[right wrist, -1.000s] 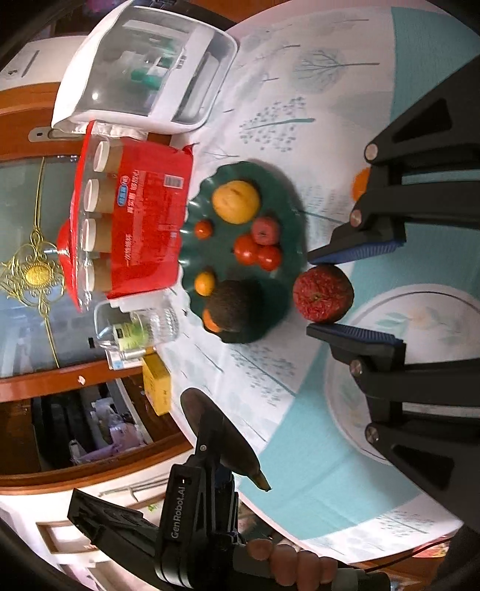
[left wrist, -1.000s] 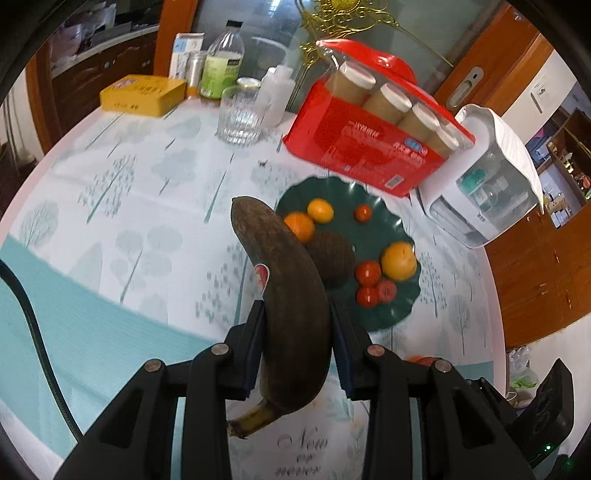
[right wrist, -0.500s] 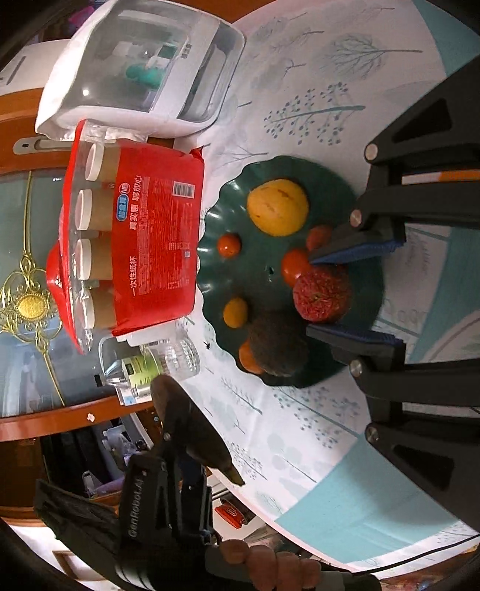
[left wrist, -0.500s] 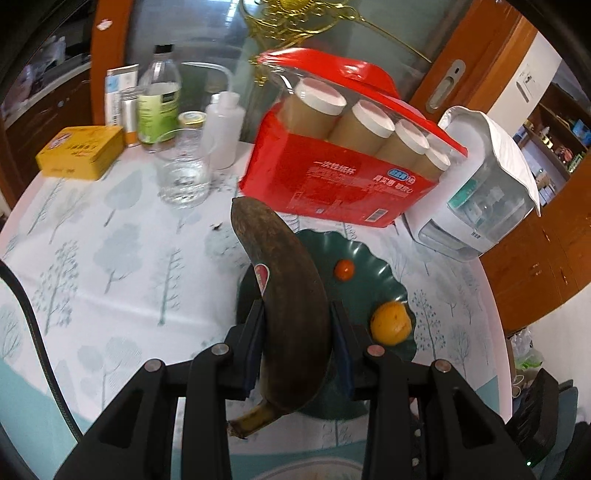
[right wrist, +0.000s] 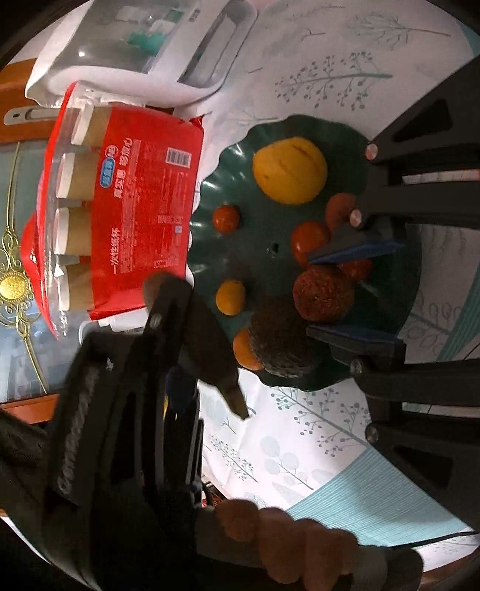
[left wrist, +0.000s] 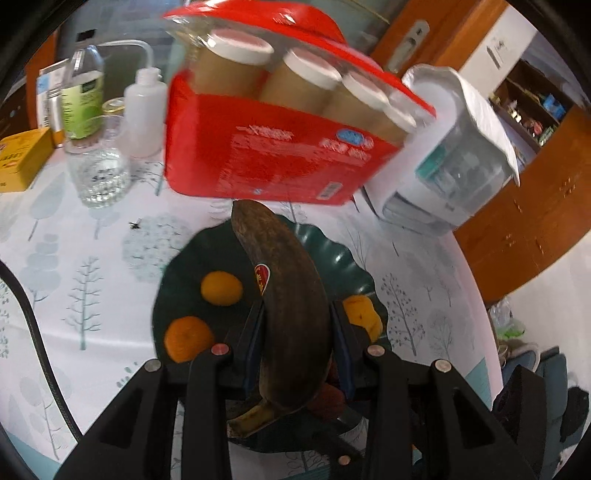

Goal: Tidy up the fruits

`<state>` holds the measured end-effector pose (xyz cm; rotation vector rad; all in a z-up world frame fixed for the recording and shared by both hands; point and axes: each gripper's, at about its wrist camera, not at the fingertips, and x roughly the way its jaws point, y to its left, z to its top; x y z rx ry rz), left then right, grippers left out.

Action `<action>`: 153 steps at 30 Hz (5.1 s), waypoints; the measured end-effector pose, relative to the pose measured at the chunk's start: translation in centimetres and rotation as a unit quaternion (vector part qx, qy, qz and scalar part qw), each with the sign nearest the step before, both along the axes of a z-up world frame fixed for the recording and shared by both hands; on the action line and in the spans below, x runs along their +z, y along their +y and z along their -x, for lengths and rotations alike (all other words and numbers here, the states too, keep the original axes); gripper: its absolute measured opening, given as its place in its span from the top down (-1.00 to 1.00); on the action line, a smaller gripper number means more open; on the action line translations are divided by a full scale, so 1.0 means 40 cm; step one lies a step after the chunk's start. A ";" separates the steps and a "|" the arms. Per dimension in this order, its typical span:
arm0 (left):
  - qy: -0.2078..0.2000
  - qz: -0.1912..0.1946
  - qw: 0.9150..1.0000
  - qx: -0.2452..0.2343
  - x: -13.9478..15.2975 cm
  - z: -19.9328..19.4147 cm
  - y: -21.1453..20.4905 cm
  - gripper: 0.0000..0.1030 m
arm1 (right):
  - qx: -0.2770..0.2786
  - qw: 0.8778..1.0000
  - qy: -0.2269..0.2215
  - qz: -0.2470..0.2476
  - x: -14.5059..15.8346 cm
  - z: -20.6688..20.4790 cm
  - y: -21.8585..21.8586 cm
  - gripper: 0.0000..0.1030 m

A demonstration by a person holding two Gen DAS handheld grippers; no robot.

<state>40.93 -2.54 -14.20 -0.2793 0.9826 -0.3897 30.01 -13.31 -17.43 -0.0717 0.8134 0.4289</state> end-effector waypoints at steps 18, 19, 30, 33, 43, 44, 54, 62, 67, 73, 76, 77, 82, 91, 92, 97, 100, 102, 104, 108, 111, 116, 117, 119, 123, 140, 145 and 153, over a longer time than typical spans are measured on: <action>0.022 -0.002 1.000 -0.007 -0.035 -0.015 -0.017 0.06 | -0.018 1.000 0.024 0.002 -0.025 -0.010 0.010 0.09; 0.023 -0.002 1.000 -0.004 -0.030 -0.012 -0.013 -0.01 | -0.021 0.999 0.025 0.005 -0.023 -0.009 0.012 0.02; 0.023 -0.034 0.999 0.023 0.040 0.058 0.029 -0.27 | -0.069 0.997 0.037 -0.016 0.024 0.034 -0.028 -0.16; 0.018 -0.040 0.999 0.029 0.069 0.095 0.041 -0.29 | -0.079 0.996 0.035 -0.020 0.045 0.066 -0.047 -0.17; 0.014 -0.046 0.998 0.045 0.108 0.222 0.069 -0.35 | -0.118 0.992 0.032 -0.024 0.090 0.156 -0.122 -0.20; 0.015 -0.046 0.998 0.045 0.107 0.236 0.072 -0.35 | -0.122 0.992 0.032 -0.023 0.094 0.167 -0.129 -0.21; 0.037 -0.061 0.996 0.049 0.061 0.353 0.076 -0.37 | -0.150 0.987 0.056 -0.007 0.071 0.240 -0.192 -0.21; 0.076 -0.076 0.993 0.048 -0.022 0.419 0.080 -0.40 | -0.163 0.981 0.100 0.014 0.004 0.267 -0.212 -0.21; 0.101 -0.083 0.990 0.049 -0.074 0.447 0.090 -0.40 | -0.181 0.976 0.117 0.016 -0.035 0.259 -0.225 -0.21; 0.113 -0.087 0.989 0.050 -0.100 0.455 0.104 -0.40 | -0.194 0.974 0.115 0.014 -0.070 0.234 -0.232 -0.21; 0.117 -0.085 0.988 0.052 -0.108 0.452 0.110 -0.40 | -0.196 0.974 0.112 0.017 -0.082 0.224 -0.229 -0.21; 0.119 -0.085 0.988 0.052 -0.110 0.450 0.111 -0.40 | -0.197 0.974 0.110 0.020 -0.086 0.221 -0.228 -0.21; 0.117 -0.084 0.988 0.050 -0.112 0.445 0.114 -0.40 | -0.198 0.975 0.101 0.025 -0.089 0.211 -0.225 -0.09; 0.121 -0.081 0.988 0.042 -0.119 0.452 0.116 -0.40 | -0.195 0.975 0.099 0.029 -0.089 0.203 -0.230 0.10; 0.121 -0.081 0.989 0.041 -0.119 0.452 0.116 -0.40 | -0.196 0.975 0.100 0.029 -0.089 0.203 -0.230 0.10; 0.120 -0.077 0.989 0.040 -0.121 0.456 0.124 -0.40 | -0.197 0.975 0.099 0.029 -0.084 0.204 -0.230 0.12; 0.120 -0.076 0.989 0.040 -0.121 0.460 0.132 -0.40 | -0.195 0.976 0.094 0.029 -0.072 0.201 -0.224 0.12; 0.121 -0.075 0.989 0.041 -0.122 0.463 0.137 -0.40 | -0.194 0.977 0.087 0.029 -0.061 0.195 -0.219 0.12; 0.120 -0.075 0.989 0.040 -0.122 0.465 0.141 -0.40 | -0.193 0.978 0.081 0.028 -0.047 0.182 -0.212 0.12; 0.121 -0.074 0.989 0.039 -0.127 0.467 0.160 -0.40 | -0.192 0.979 0.070 0.017 -0.017 0.148 -0.200 0.12; 0.121 -0.073 0.989 0.040 -0.131 0.464 0.178 -0.40 | -0.189 0.980 0.054 0.015 0.012 0.109 -0.181 0.12; 0.123 -0.069 0.989 0.042 -0.139 0.457 0.215 -0.40 | -0.181 0.983 0.034 0.007 0.050 0.040 -0.150 0.12; 0.123 -0.068 0.989 0.042 -0.140 0.455 0.223 -0.40 | -0.179 0.983 0.031 0.007 0.054 0.027 -0.142 0.12; 0.123 -0.067 0.989 0.044 -0.142 0.451 0.239 -0.40 | -0.173 0.985 0.028 0.008 0.058 0.005 -0.127 0.12; 0.121 -0.060 0.990 0.045 -0.145 0.436 0.266 -0.40 | -0.161 0.986 0.030 0.018 0.047 -0.025 -0.088 0.12; 0.114 -0.044 0.993 0.010 -0.154 0.391 0.297 -0.40 | -0.185 0.981 0.033 0.050 0.012 -0.080 -0.039 0.02; 0.106 -0.042 0.993 0.004 -0.142 0.396 0.302 -0.40 | -0.195 0.979 0.025 0.059 0.033 -0.051 -0.035 -0.11; 0.084 -0.054 0.995 0.007 -0.094 0.450 0.305 -0.40 | -0.218 0.974 0.064 0.029 0.038 0.075 -0.052 -0.39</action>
